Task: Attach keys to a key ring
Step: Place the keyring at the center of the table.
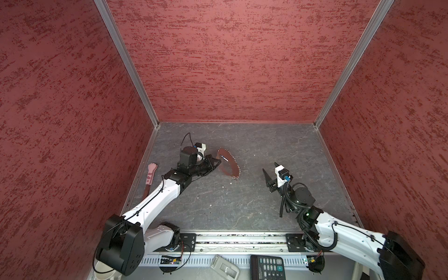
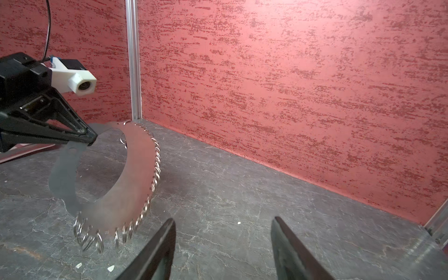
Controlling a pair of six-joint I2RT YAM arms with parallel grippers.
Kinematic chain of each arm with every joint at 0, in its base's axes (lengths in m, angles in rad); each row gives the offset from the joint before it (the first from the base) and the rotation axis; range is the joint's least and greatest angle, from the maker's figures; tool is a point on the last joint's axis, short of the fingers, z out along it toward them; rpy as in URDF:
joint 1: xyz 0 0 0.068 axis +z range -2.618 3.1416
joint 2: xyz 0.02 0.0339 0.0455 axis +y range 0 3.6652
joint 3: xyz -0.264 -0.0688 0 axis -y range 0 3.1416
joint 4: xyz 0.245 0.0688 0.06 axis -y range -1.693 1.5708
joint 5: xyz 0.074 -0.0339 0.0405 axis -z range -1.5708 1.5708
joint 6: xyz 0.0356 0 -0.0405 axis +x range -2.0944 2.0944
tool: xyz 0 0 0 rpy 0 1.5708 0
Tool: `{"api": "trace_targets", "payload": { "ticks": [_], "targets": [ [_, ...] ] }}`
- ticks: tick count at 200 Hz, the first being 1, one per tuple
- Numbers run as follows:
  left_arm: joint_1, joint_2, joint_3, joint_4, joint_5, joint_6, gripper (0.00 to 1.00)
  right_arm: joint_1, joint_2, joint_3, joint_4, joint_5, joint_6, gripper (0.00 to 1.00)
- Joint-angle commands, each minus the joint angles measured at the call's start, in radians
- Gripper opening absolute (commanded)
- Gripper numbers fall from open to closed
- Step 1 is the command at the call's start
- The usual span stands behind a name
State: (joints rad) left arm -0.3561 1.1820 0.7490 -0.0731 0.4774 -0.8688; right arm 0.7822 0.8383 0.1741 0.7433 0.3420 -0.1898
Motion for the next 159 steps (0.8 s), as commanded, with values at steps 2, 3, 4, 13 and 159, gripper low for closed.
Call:
{"api": "trace_targets", "payload": {
  "ticks": [2,3,4,13,159],
  "targets": [
    [0.007,0.051,0.048,0.071,0.025,-0.046,0.00,-0.003,-0.008,0.017,-0.028,0.045,0.020,0.64],
    [0.008,0.054,0.049,0.072,0.025,-0.047,0.00,-0.003,-0.008,0.016,-0.028,0.046,0.022,0.64],
    [0.008,0.057,0.051,0.073,0.026,-0.048,0.00,-0.003,-0.008,0.016,-0.028,0.047,0.022,0.64],
    [0.010,0.092,0.063,0.093,0.029,-0.059,0.00,-0.003,-0.009,0.015,-0.030,0.049,0.021,0.64],
    [-0.013,0.666,0.288,0.378,0.115,-0.196,0.00,-0.004,-0.090,0.002,-0.119,0.056,0.028,0.66]
  ]
}}
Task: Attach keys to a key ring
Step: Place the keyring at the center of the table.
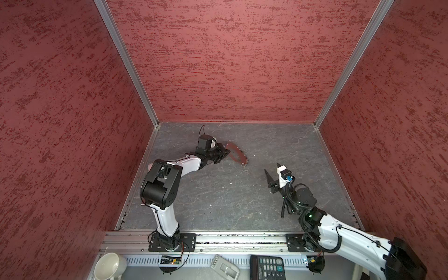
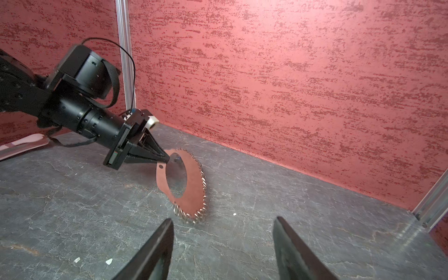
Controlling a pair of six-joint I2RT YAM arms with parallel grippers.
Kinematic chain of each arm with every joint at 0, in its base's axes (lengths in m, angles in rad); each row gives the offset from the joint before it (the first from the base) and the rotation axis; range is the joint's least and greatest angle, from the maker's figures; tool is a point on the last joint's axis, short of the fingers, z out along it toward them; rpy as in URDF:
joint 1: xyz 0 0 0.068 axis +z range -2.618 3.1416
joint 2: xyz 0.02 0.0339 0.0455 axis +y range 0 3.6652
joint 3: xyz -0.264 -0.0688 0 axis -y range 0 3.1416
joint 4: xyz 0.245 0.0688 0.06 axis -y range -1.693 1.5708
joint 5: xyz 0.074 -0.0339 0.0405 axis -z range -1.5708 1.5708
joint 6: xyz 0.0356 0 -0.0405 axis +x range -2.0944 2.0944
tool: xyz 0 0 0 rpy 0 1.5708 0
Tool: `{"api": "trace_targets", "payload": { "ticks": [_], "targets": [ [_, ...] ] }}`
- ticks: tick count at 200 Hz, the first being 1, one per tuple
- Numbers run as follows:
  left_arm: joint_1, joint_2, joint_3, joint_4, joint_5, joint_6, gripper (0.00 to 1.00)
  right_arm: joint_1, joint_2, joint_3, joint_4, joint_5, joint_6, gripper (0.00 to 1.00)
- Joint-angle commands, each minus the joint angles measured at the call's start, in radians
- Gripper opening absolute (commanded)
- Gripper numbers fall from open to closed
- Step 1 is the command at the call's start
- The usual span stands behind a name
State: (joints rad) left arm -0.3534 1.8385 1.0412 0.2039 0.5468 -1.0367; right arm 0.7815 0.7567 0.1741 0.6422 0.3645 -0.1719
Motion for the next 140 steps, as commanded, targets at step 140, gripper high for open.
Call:
{"api": "trace_targets", "payload": {
  "ticks": [140],
  "targets": [
    [-0.162,-0.094,-0.299,0.200,0.026,-0.028,0.25,-0.004,0.067,0.041,0.020,0.060,-0.045,0.67]
  ]
}}
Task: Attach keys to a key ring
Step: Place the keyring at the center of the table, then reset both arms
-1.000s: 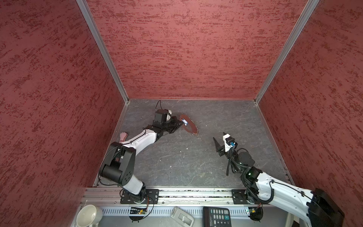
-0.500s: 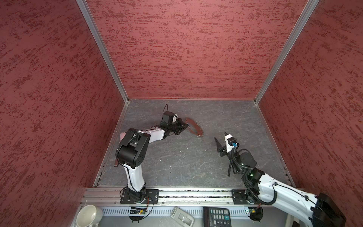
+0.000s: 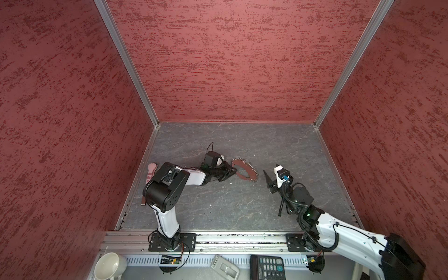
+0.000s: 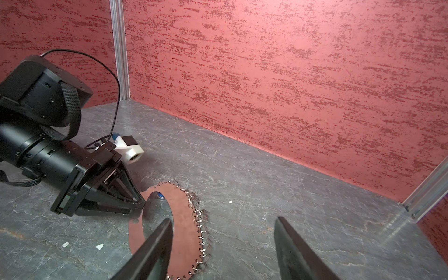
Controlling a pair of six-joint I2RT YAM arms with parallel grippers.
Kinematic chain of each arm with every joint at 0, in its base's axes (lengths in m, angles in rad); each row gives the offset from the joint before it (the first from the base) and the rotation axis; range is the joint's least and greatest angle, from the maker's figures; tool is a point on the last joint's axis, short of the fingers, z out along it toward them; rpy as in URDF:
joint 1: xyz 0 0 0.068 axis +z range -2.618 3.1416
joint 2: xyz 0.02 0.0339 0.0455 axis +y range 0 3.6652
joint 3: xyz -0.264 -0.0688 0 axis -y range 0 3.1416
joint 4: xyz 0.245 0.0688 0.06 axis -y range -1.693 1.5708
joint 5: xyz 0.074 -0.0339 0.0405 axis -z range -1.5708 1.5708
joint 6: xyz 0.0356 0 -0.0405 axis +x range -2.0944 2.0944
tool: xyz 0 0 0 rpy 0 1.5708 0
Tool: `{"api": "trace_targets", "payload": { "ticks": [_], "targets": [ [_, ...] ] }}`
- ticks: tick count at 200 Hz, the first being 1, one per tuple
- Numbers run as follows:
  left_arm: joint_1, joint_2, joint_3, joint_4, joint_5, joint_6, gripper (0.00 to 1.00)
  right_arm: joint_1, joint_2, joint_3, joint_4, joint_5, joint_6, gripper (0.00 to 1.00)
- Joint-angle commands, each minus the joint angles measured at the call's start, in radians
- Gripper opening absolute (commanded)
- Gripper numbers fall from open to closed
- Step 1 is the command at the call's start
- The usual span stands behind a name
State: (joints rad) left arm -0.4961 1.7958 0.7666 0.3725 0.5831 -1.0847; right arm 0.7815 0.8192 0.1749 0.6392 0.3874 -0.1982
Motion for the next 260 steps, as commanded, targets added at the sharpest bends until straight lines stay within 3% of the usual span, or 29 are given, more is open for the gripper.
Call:
{"api": "trace_targets", "payload": {
  "ticks": [1,28,69,79,101,105,108,134,151,168,201,225,239,260],
  "targets": [
    [-0.020,-0.053,-0.026,0.030,-0.011,0.021,0.25,-0.004,0.004,0.040,0.023,0.038,-0.019,0.67],
    [-0.021,-0.138,-0.059,-0.058,-0.058,0.090,0.36,-0.004,0.001,0.062,-0.012,0.083,-0.028,0.68],
    [-0.008,-0.358,-0.063,-0.374,-0.233,0.307,0.50,-0.014,-0.020,0.078,-0.064,0.176,-0.027,0.70],
    [0.002,-0.422,-0.062,-0.447,-0.290,0.370,0.64,-0.019,-0.023,0.080,-0.071,0.205,-0.022,0.71],
    [0.035,-0.571,-0.057,-0.583,-0.432,0.496,0.83,-0.044,-0.023,0.087,-0.089,0.276,-0.004,0.74],
    [0.040,-0.599,-0.054,-0.603,-0.467,0.518,0.96,-0.051,-0.022,0.088,-0.090,0.289,0.001,0.74],
    [0.040,-0.617,-0.054,-0.615,-0.498,0.534,1.00,-0.057,-0.020,0.089,-0.088,0.297,0.004,0.75],
    [0.066,-0.740,-0.072,-0.634,-0.769,0.673,1.00,-0.122,0.015,0.114,-0.099,0.355,0.036,0.79],
    [0.067,-0.781,-0.150,-0.482,-0.951,0.793,1.00,-0.176,0.057,0.141,-0.105,0.381,0.046,0.81],
    [0.079,-0.782,-0.227,-0.295,-1.055,0.944,1.00,-0.245,0.100,0.154,-0.082,0.357,0.063,0.83],
    [0.181,-0.675,-0.326,0.020,-1.010,1.175,1.00,-0.385,0.226,0.147,0.014,0.249,0.085,0.83],
    [0.306,-0.545,-0.332,0.096,-0.896,1.148,1.00,-0.473,0.351,0.101,0.202,0.180,0.072,0.85],
    [0.367,-0.477,-0.361,0.229,-0.797,1.129,1.00,-0.523,0.432,0.094,0.273,0.120,0.081,0.85],
    [0.413,-0.420,-0.359,0.317,-0.697,1.147,1.00,-0.577,0.564,0.078,0.438,0.060,0.074,0.85]
  ]
}}
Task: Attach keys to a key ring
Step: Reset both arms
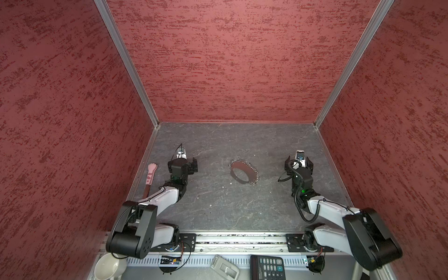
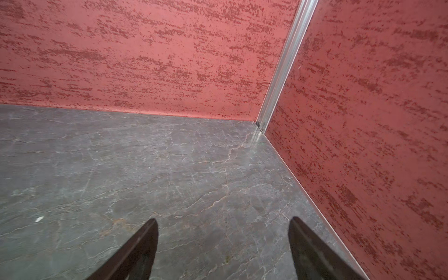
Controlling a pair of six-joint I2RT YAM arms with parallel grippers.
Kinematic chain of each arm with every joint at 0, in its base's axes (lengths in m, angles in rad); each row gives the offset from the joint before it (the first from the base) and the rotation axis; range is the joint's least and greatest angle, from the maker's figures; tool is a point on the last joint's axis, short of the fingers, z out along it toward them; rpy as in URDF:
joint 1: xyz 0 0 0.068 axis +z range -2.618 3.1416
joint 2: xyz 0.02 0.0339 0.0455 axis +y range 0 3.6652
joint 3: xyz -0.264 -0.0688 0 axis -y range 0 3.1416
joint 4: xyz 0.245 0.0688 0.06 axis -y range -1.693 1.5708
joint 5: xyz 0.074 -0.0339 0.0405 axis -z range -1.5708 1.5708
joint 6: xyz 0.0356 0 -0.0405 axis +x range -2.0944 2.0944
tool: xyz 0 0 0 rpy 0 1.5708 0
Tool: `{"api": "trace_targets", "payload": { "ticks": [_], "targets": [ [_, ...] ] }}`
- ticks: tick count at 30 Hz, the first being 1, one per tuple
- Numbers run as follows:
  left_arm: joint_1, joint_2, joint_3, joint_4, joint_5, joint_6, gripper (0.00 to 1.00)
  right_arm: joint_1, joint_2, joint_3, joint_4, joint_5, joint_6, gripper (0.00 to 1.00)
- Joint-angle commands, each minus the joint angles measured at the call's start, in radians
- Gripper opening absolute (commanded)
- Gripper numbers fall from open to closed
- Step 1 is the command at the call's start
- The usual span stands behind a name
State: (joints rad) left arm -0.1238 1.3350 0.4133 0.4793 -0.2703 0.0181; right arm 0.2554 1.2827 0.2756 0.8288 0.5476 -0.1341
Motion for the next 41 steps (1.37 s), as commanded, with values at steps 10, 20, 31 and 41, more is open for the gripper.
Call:
{"api": "trace_targets", "payload": {
  "ticks": [10,20,31,41],
  "targets": [
    [0.153,0.198,-0.034,0.407,0.330,0.002,1.00,-0.233,0.206,-0.005,0.306,-0.375,0.114,0.84],
    [0.156,0.200,-0.033,0.409,0.330,-0.003,1.00,-0.283,0.264,-0.009,0.361,-0.372,0.174,0.99],
    [0.159,0.199,-0.032,0.407,0.336,-0.007,1.00,-0.283,0.269,-0.008,0.365,-0.373,0.170,0.99],
    [0.160,0.200,-0.031,0.406,0.335,-0.007,1.00,-0.292,0.268,-0.007,0.359,-0.388,0.177,0.99]
  ]
}}
